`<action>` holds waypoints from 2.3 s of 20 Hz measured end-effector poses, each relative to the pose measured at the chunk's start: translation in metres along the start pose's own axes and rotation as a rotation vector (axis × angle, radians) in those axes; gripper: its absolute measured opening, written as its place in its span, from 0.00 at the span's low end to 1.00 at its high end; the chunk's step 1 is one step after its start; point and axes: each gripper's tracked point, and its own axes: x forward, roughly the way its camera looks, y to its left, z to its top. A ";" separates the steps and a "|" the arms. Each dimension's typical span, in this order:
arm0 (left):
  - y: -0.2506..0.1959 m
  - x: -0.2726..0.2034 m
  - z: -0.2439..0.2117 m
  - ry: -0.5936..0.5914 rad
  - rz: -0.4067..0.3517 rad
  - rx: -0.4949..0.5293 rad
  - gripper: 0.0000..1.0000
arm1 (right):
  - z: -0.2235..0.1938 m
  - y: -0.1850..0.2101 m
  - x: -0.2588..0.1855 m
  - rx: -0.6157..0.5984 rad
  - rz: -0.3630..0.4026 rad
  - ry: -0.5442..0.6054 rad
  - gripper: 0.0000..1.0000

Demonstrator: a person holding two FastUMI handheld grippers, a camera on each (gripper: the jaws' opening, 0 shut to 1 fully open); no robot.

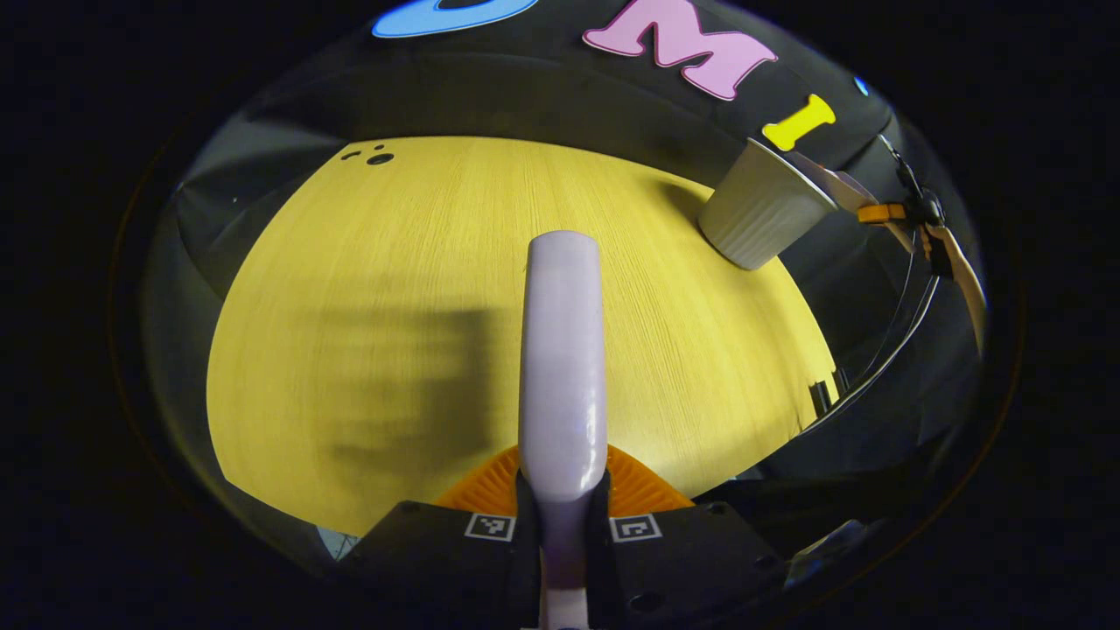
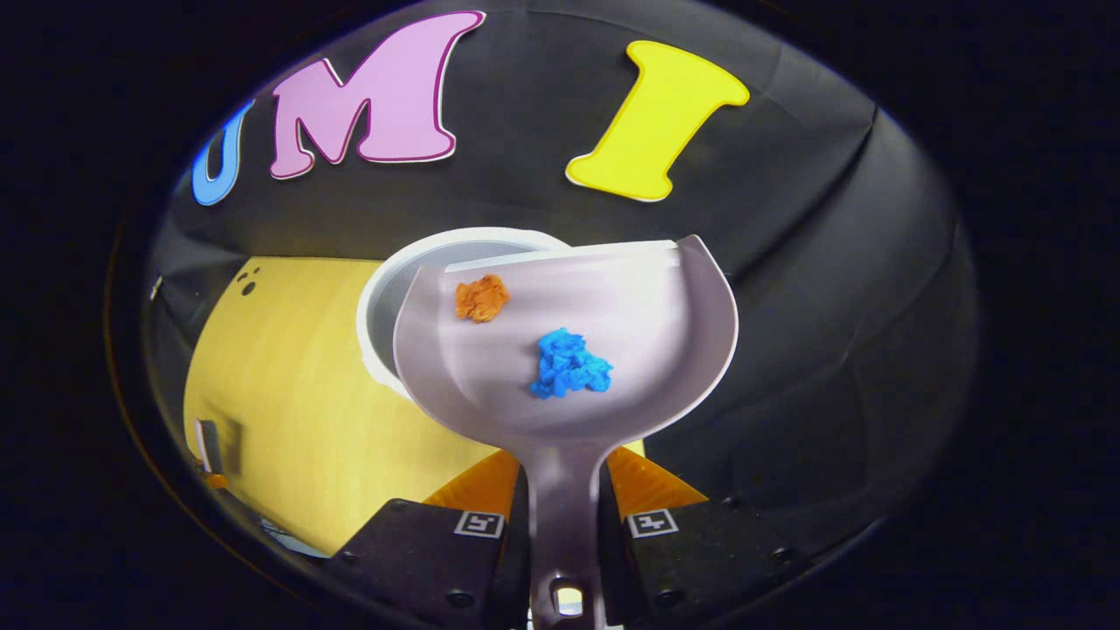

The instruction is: Pick up the small broom and dustpan from the desktop, sweep the trash into the dustpan with the broom, and then empty the trash into the garbage bin.

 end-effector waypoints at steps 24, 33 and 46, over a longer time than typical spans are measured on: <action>0.000 0.004 -0.014 0.065 0.042 -0.043 0.25 | 0.034 -0.018 -0.008 -0.905 -0.508 -0.230 0.36; 0.003 -0.006 -0.008 -0.004 0.092 -0.104 0.25 | 0.043 0.000 -0.011 -1.300 -0.550 -0.313 0.32; 0.022 -0.024 -0.007 -0.092 0.116 -0.211 0.25 | 0.035 -0.004 -0.010 -0.956 -0.421 -0.151 0.36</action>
